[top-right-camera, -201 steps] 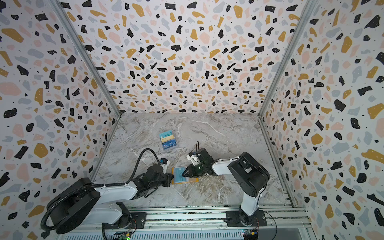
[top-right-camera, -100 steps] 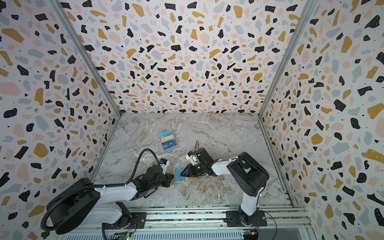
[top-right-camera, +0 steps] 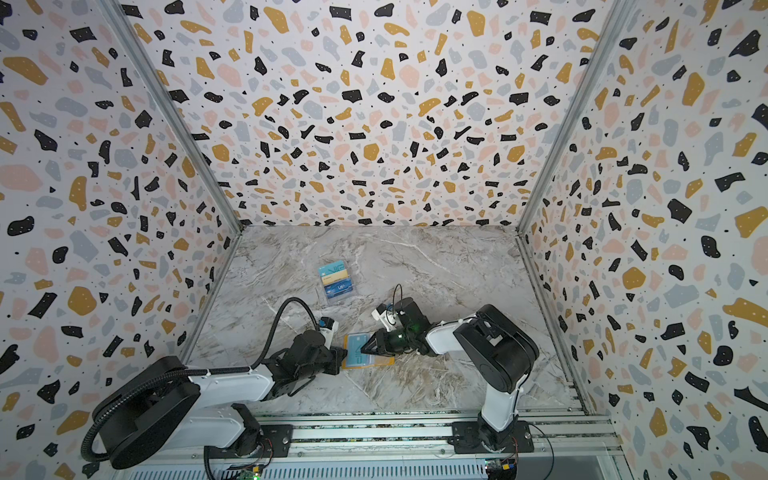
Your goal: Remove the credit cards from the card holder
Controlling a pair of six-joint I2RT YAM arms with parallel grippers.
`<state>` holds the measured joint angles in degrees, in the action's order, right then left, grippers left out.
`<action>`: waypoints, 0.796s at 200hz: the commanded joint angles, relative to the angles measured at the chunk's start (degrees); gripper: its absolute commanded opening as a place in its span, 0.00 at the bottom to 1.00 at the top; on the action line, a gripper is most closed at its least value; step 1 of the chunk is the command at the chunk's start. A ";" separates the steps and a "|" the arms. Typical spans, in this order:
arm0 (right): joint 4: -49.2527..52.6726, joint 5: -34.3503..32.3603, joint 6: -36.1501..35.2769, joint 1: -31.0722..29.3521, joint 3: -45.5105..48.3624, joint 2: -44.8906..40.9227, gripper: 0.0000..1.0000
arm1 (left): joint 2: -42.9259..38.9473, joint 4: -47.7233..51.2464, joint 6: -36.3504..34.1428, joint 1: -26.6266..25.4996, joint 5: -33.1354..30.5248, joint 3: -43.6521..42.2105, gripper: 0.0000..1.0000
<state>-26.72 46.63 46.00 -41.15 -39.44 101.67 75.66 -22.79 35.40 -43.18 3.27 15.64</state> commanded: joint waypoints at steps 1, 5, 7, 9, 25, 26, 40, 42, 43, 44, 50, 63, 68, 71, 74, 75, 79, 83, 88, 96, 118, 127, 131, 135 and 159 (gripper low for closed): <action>-4.58 4.00 0.42 -0.69 -0.29 -1.22 0.28 | 0.36 2.16 0.20 -0.17 0.05 -0.87 0.00; -4.77 4.08 0.49 -0.69 -0.22 -1.23 0.28 | 0.35 2.26 0.20 -0.19 0.07 -0.79 0.00; -4.88 4.15 0.50 -0.69 -0.20 -1.21 0.28 | 0.34 2.30 0.15 -0.18 0.07 -0.79 0.00; -4.96 4.16 0.50 -0.69 -0.18 -1.21 0.28 | 0.30 2.30 0.19 -0.20 0.07 -0.72 0.00; -5.68 4.59 0.50 -0.69 0.06 -1.30 0.28 | 0.40 2.48 0.11 -0.16 0.03 -0.52 0.00; -5.74 4.60 0.50 -0.65 0.06 -1.30 0.28 | 0.38 2.48 0.11 -0.16 0.01 -0.52 0.00; -6.30 4.94 0.28 -0.62 0.41 -1.55 0.28 | 0.61 2.41 0.11 -0.15 -0.06 -0.43 0.00; -6.32 5.07 0.19 -0.61 0.42 -1.56 0.28 | 0.60 2.47 0.11 -0.15 -0.03 -0.39 0.00; -6.32 5.10 0.17 -0.65 0.46 -1.60 0.28 | 0.57 2.47 0.11 -0.20 -0.02 -0.37 0.00; -6.32 5.10 0.17 -0.65 0.46 -1.60 0.28 | 0.60 2.48 0.11 -0.22 -0.02 -0.31 0.00; -6.37 5.18 -0.01 -0.60 0.58 -1.70 0.28 | 0.71 2.48 0.11 -0.21 -0.02 -0.34 0.00; -6.22 5.55 -0.62 -0.43 0.89 -1.92 0.28 | 0.89 2.48 0.16 -0.18 -0.03 -0.26 0.00; -6.09 5.62 -0.77 -0.39 0.99 -2.05 0.28 | 0.96 2.46 0.11 -0.18 -0.02 -0.26 0.00; -6.06 5.73 -0.99 -0.31 1.04 -2.13 0.28 | 0.94 2.48 0.12 -0.18 -0.02 -0.26 0.00; -6.04 5.77 -1.00 -0.22 1.10 -2.21 0.28 | 0.98 2.48 0.11 -0.15 -0.02 -0.26 0.00; -6.05 5.80 -1.00 -0.19 1.11 -2.19 0.28 | 0.98 2.48 0.11 -0.15 -0.02 -0.26 0.00; -6.01 5.88 -1.16 -0.09 1.20 -2.25 0.28 | 0.98 2.42 0.11 -0.15 -0.02 -0.26 0.00; -5.98 6.02 -1.25 0.00 1.29 -2.21 0.28 | 0.99 2.40 0.11 -0.18 -0.06 -0.26 0.00; -6.04 6.19 -1.34 0.01 1.37 -2.29 0.28 | 1.01 2.40 0.11 -0.18 -0.14 -0.33 0.00; -5.98 6.48 -1.59 0.18 1.47 -2.30 0.28 | 0.98 2.39 0.11 -0.20 -0.10 -0.42 0.00; -5.82 6.88 -2.05 0.52 1.65 -2.26 0.28 | 0.76 2.15 0.37 -0.23 -0.19 -0.78 0.00; -5.71 6.97 -2.22 0.69 1.81 -2.35 0.28 | 0.68 2.13 0.46 -0.22 -0.19 -0.96 0.00; -5.71 7.02 -2.24 0.76 1.82 -2.51 0.28 | 0.70 2.13 0.46 -0.18 -0.26 -1.04 0.00; -5.59 7.04 -2.31 0.84 1.90 -2.56 0.28 | 0.67 2.11 0.46 -0.16 -0.26 -1.05 0.00; -5.71 7.18 -2.14 0.89 1.75 -2.28 0.28 | 0.39 2.13 0.57 -0.16 -0.38 -1.14 0.00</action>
<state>-31.29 51.68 44.95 -40.23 -37.74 101.62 75.61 -22.74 35.62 -43.18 2.72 15.64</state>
